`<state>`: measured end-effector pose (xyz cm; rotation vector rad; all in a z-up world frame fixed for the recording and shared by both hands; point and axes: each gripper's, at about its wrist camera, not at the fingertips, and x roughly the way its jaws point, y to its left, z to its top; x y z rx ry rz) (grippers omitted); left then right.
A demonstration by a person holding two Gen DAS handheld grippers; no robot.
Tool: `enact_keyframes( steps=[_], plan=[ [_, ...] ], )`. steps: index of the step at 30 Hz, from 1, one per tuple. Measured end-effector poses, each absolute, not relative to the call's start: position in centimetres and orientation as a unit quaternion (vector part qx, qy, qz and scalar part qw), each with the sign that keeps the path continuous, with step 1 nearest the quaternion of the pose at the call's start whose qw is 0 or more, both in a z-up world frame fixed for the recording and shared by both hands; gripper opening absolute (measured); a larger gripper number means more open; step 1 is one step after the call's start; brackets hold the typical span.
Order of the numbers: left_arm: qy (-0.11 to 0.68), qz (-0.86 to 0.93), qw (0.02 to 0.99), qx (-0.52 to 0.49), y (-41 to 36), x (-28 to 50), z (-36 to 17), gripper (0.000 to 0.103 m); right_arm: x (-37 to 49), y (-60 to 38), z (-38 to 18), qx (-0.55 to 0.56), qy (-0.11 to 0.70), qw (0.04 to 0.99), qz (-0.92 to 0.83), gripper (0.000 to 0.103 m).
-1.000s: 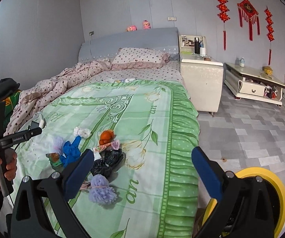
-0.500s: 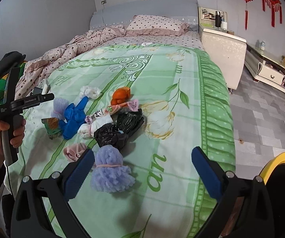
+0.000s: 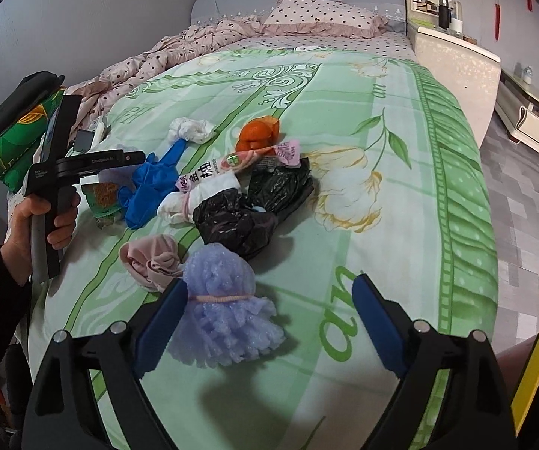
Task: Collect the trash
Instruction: 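Grasp the lavender foam mesh with the left tool while the right tool grasps another lavender mesh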
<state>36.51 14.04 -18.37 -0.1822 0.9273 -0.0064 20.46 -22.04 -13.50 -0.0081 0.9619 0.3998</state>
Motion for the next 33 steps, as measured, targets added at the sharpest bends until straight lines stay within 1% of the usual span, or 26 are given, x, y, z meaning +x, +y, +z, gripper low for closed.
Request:
enact_keyframes(
  steps=[3,4,5,6,8,9,10,11,15,21,27,33],
  plan=[
    [0.440,-0.003,0.894,-0.084,14.1,36.4,-18.6,0.054,20.7,-21.2,-13.8,-0.008,0.463,0.862,0.208,0.079],
    [0.438,-0.003,0.895,-0.085,14.2,36.4,-18.6,0.052,20.8,-21.0,-13.9,-0.007,0.464,0.859,0.214,0.073],
    [0.437,-0.002,0.896,-0.086,14.2,36.4,-18.6,0.050,20.9,-20.9,-14.1,-0.006,0.467,0.857,0.219,0.070],
    [0.435,-0.001,0.896,-0.086,14.4,36.2,-18.5,0.049,21.0,-20.7,-14.2,-0.004,0.469,0.855,0.222,0.068],
    [0.432,0.000,0.898,-0.085,14.4,36.2,-18.4,0.047,21.0,-20.2,-14.5,0.000,0.476,0.847,0.237,0.061],
    [0.431,0.000,0.898,-0.084,14.3,36.1,-18.3,0.046,21.0,-19.9,-14.7,0.000,0.482,0.841,0.245,0.055],
    [0.430,0.000,0.899,-0.081,14.2,36.0,-18.2,0.046,21.0,-19.5,-15.0,0.000,0.491,0.834,0.252,0.045],
    [0.429,-0.001,0.900,-0.077,14.1,36.0,-18.2,0.045,21.0,-19.2,-15.3,0.002,0.496,0.829,0.258,0.041],
    [0.425,0.002,0.902,-0.074,14.1,35.8,-17.9,0.043,20.5,-18.8,-14.8,-0.003,0.489,0.832,0.261,0.038],
    [0.418,0.007,0.904,-0.086,14.9,34.6,-16.6,0.042,19.5,-19.4,-13.0,0.002,0.472,0.842,0.260,0.037],
    [0.399,0.013,0.913,-0.084,15.4,32.5,-13.8,0.042,17.9,-20.1,-10.8,0.011,0.453,0.853,0.260,0.037],
    [0.372,0.009,0.925,-0.075,14.6,29.5,-9.7,0.042,16.0,-21.1,-8.1,0.027,0.433,0.864,0.256,0.037]
  ],
)
